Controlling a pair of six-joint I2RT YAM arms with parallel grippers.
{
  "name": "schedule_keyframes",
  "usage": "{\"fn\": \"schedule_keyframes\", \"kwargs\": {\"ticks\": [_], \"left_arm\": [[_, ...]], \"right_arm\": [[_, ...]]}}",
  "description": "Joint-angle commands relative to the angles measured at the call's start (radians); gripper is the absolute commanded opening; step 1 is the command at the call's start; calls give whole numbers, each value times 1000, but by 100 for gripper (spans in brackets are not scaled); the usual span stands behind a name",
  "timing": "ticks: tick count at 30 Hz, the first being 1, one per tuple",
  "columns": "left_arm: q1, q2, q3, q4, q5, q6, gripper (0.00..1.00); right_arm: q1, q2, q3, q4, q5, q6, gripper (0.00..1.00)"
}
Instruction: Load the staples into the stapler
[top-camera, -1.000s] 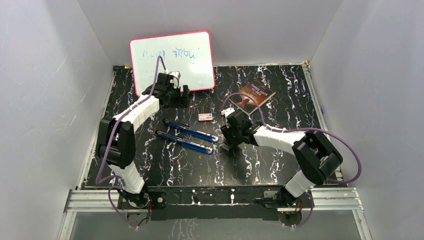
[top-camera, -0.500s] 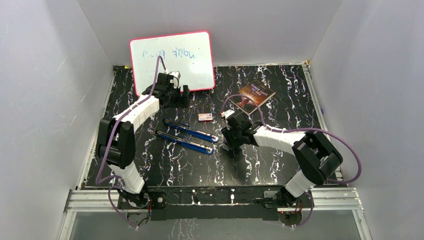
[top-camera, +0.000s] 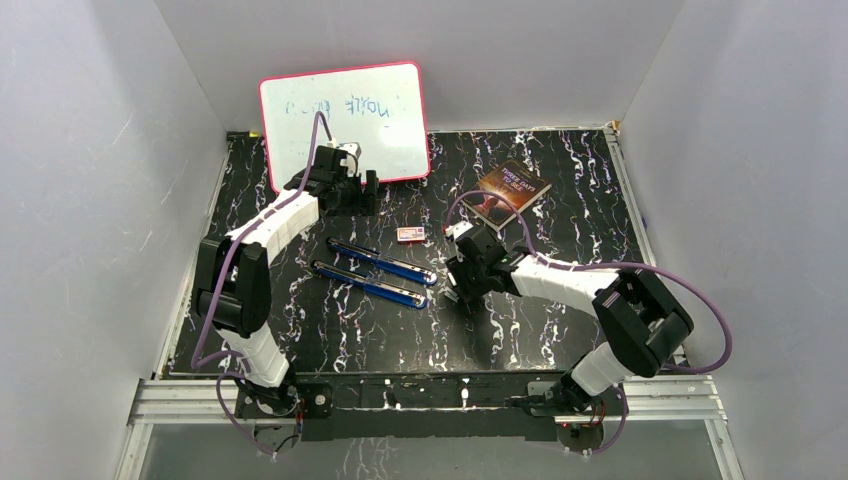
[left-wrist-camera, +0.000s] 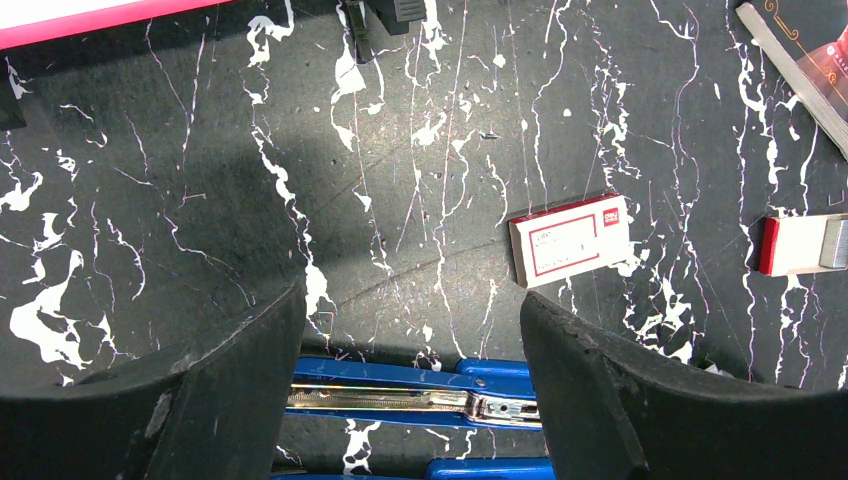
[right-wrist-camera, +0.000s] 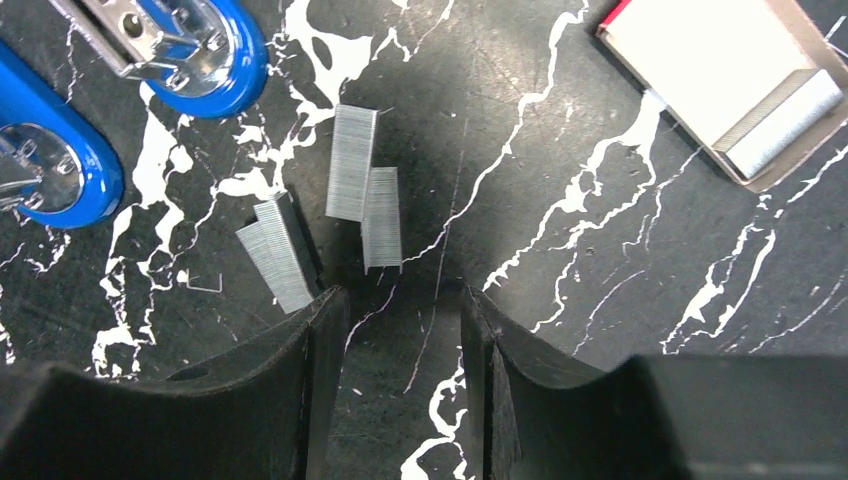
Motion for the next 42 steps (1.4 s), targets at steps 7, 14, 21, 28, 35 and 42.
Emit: {"fn": "schedule_keyframes", "kwargs": {"ticks": [7,14,21,28,35,42], "left_arm": [[6,-47,7,-20,-10,14,77],[6,-52,7,-21,-14,15,77],[6,-53,7,-21,-15,16,77],[6,-61,4,-19,-20,18,77],[12,-154,-43,77,62,8,82],[12,-349,-214,438,302,-110,88]], "right_arm": [[6,46,43,64,47,19,49],[5,60,33,84,29,19,40],[6,60,25,98,20,14,27],[6,8,-5,130,51,38,19],[-1,-132,-33,128,193,100,14],[-30,-297,-21,182,143,126,11]]}}
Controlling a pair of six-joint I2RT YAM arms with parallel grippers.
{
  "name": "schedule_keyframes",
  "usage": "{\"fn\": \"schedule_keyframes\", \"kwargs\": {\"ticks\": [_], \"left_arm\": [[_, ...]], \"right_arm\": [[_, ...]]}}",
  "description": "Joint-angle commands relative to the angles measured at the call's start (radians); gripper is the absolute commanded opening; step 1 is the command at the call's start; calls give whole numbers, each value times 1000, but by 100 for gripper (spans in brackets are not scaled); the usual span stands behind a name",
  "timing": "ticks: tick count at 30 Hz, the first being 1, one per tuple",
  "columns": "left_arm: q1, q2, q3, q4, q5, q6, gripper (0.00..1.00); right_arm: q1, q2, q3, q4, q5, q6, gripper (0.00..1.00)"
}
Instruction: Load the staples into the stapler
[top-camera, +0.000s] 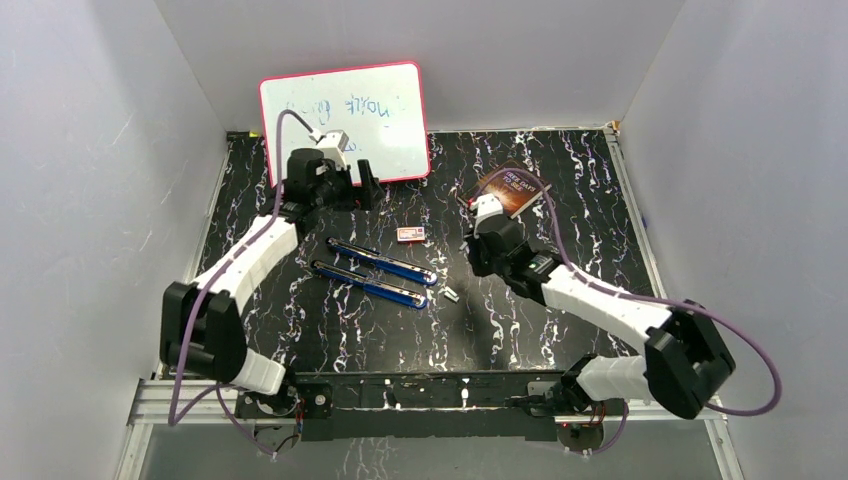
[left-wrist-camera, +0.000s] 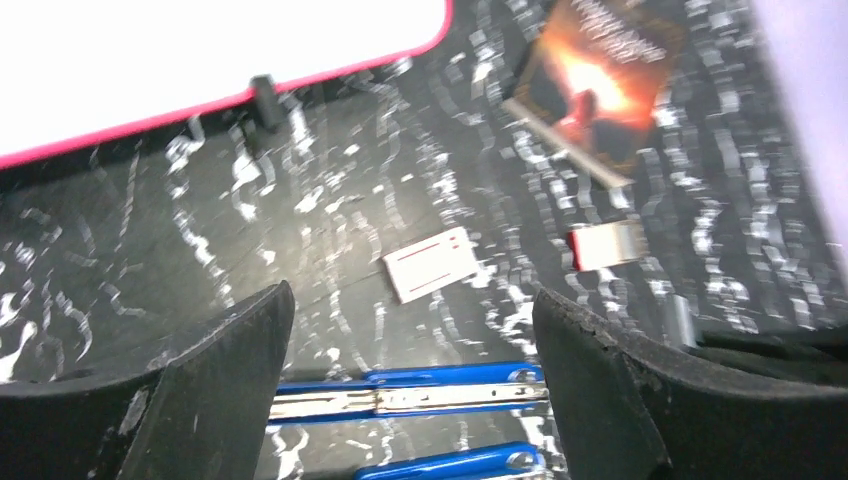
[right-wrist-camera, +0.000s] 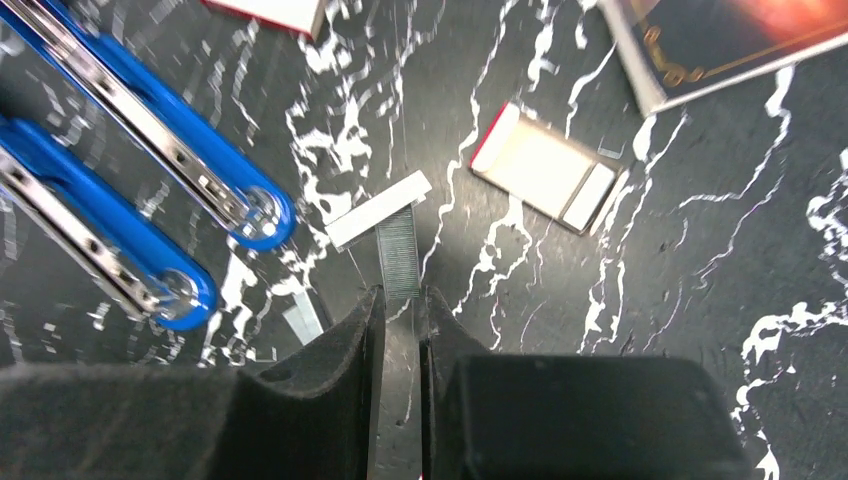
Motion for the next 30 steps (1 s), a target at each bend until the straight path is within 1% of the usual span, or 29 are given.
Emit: {"fn": "schedule_keyframes", "kwargs": {"ticks": [1,7,9,14,17,22,25,27,28,30], "left_arm": [[5,-132,-75,275,203,-96,89],[7,-189,-215,504,338,-189,89],[7,-195,-243,524,365,-202,89],[7,-163,-206,386,378,-168,88],[7,-147,-187,328,369,-144,88],[7,-110,-156,265,342,-126,88],[7,-89,-139,244,334,-126,88],[7,-77,-133,236,337,-126,88],[7,-73,-130,234,338,-126,88],[7,-60,-123,219,337,-126,87]], "right_arm": [[-15,-98,17,79,-11,20,11],[-15,-159,22,86,-83,-18,11],[-16,-158,24,69,-107,-30,11],[-15,-6,45,-86,-154,-60,12],[-16,88,67,-196,-139,-45,12],[-16,32,29,-186,-61,-3,11],[-16,35,58,-236,-11,-16,11],[-15,48,91,-271,-20,-35,11],[-15,55,102,-281,-48,-52,11],[-16,80,125,-302,-152,-111,12]]}}
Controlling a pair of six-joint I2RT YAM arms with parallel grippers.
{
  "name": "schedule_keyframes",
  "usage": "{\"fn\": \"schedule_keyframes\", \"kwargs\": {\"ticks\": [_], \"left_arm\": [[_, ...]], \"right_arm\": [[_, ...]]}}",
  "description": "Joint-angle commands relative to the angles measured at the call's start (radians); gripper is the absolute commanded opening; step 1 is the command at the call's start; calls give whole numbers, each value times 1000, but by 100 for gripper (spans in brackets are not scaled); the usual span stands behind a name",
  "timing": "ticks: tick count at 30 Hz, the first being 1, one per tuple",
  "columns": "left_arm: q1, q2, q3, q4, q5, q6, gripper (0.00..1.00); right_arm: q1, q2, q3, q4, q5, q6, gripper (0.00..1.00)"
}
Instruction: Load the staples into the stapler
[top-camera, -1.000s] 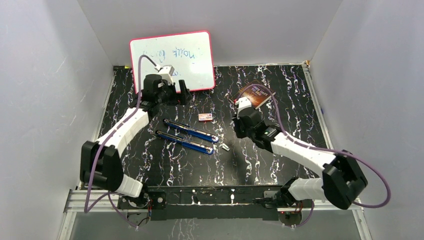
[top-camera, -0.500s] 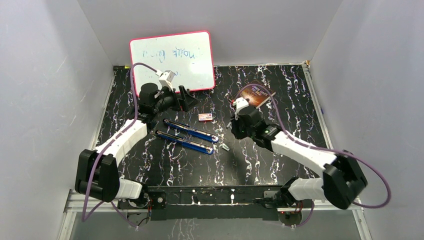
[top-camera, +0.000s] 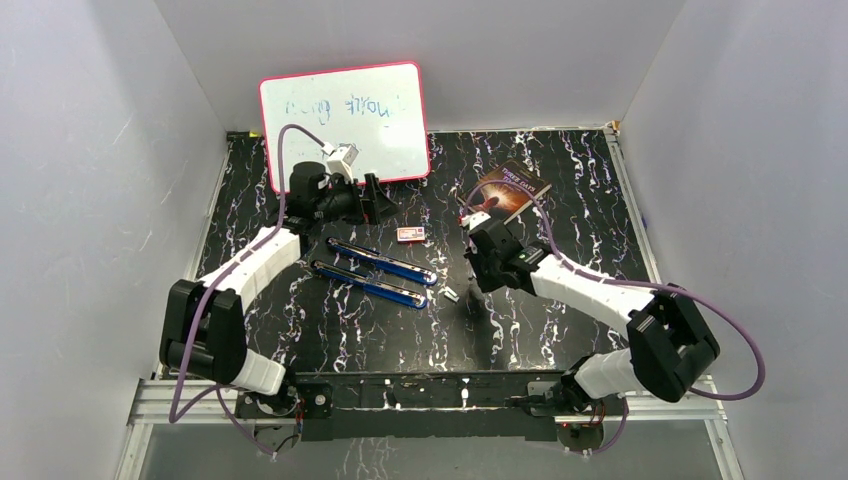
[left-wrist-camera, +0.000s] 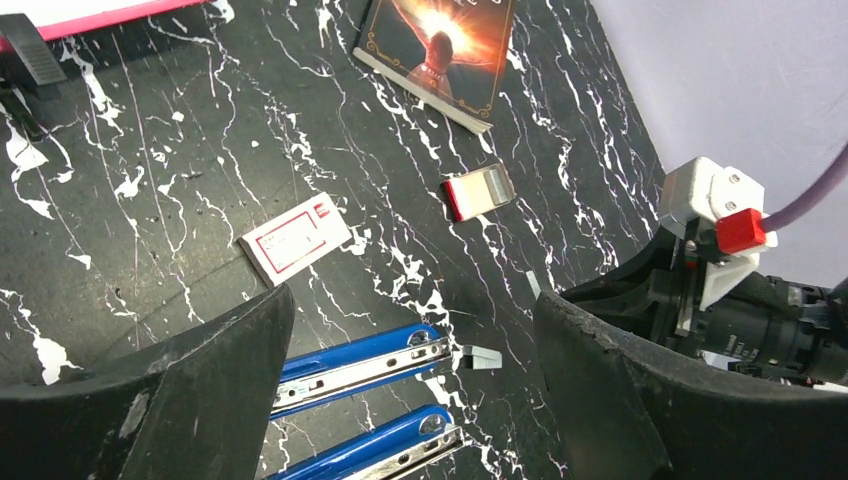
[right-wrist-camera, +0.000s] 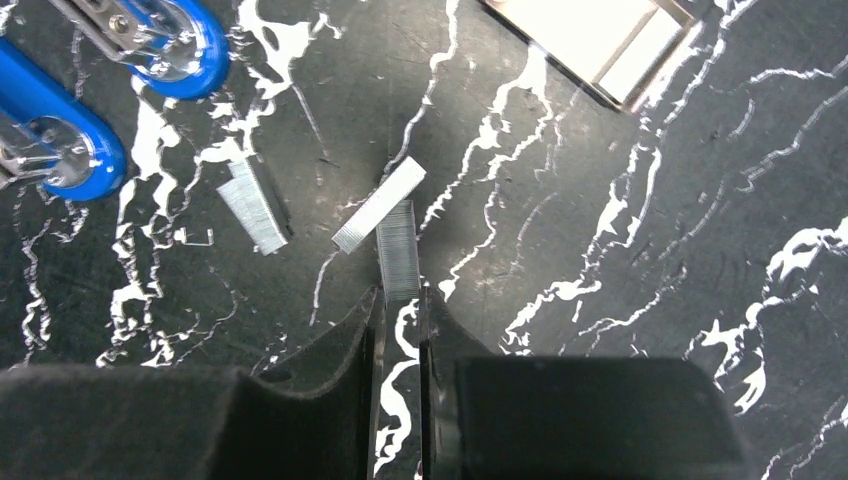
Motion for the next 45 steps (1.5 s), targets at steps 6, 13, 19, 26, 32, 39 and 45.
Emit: {"fn": "schedule_keyframes", "kwargs": {"ticks": [6,13,19,26,32,39,45], "left_arm": [[7,26,63,-73,-4,20,86],[6,28,61,-62,-13,16,86],[6,-12,-16,124,77,-43,87],[6,-171,-258,834,245,-229,88],[1,-240,-309,1269,346,-383,73],[-64,-246,-238,1457,416,-449,63],[-165,-233,-191,1462,425,-359,59]], "right_arm": [[-2,109,140,-170,-64,-97,10],[2,53,157,-171,-52,-105,10],[0,-129,71,71,-92,-29,9],[-1,-333,-76,567,-275,118,8],[-1,-383,-101,886,-449,137,8],[0,-374,-28,1050,-673,135,9],[0,-345,57,1051,-784,129,9]]}}
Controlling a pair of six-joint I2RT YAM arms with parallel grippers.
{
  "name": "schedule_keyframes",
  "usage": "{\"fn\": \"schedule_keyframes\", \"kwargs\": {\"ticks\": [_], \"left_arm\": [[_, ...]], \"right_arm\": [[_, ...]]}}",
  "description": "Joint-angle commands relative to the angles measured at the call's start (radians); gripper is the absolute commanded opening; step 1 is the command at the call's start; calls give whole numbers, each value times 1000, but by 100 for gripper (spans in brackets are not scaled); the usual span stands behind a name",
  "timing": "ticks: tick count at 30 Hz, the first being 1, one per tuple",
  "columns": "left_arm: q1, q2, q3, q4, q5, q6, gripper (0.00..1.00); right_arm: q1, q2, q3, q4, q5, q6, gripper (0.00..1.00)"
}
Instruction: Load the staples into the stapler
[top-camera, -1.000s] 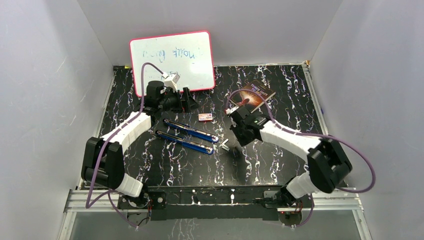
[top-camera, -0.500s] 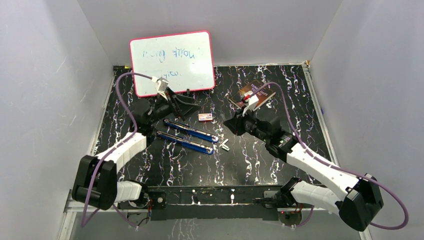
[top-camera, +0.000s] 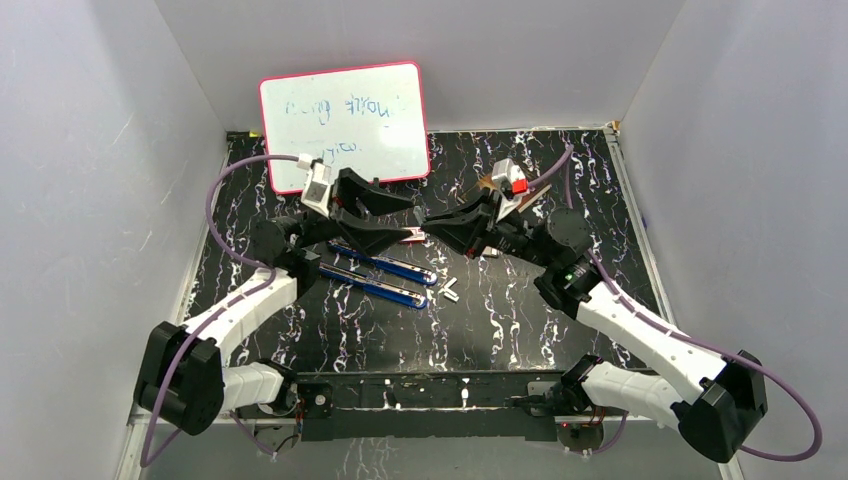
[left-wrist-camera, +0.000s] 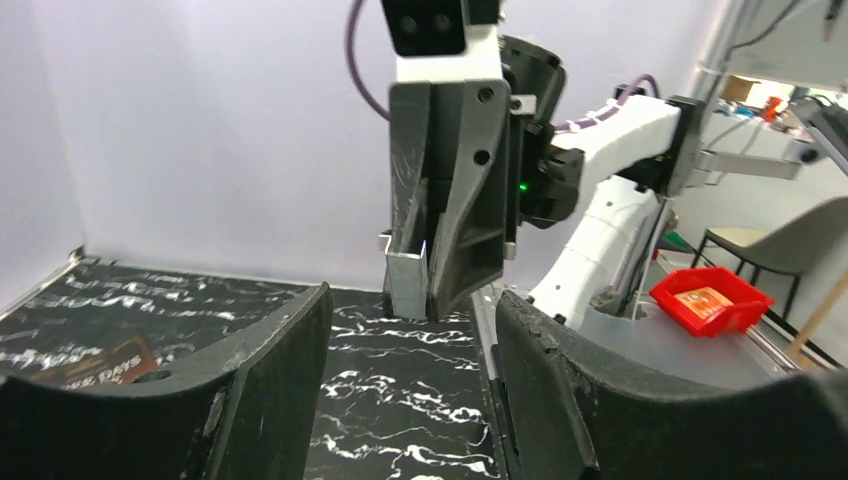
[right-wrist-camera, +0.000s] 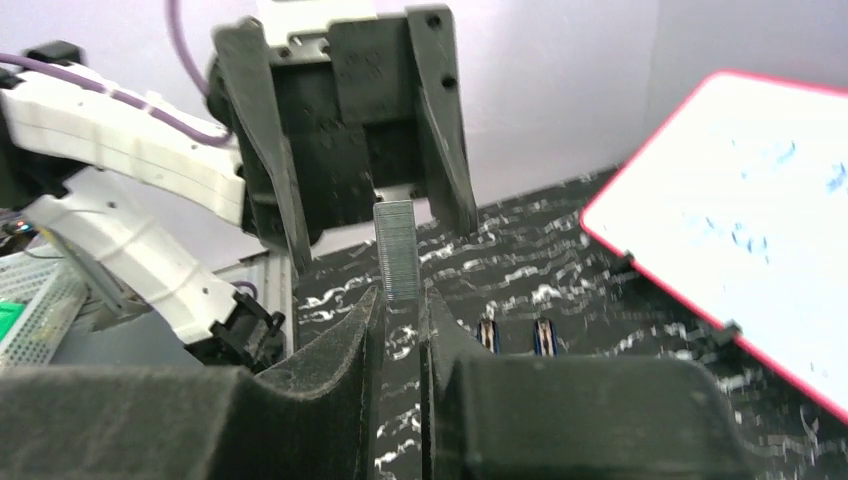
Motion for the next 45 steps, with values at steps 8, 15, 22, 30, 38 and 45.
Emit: {"fn": "schedule_keyframes", "kwargs": {"ticks": [8,15,22,30,38,45], "left_arm": [[-94,22,104,252,43,34,56],[-103,5,108,254,13,26,52],[-103,7,108,257,-6,10,34],[-102,7,104,257,-22,-9,27],[-103,4,102,256,-18,-24,5],[-103,18,124,245,23,-17,0]], "right_arm": [[0,9,118,78,-141,-5,9],[-1,6,119,60,-143,-11,9],[0,1,121,46,-132,-15,9],[-1,-4,122,37,-123,-19,9],[-1,-7,122,37,-117,-20,17],[0,-29,168,-99,-158,-111,59]]}}
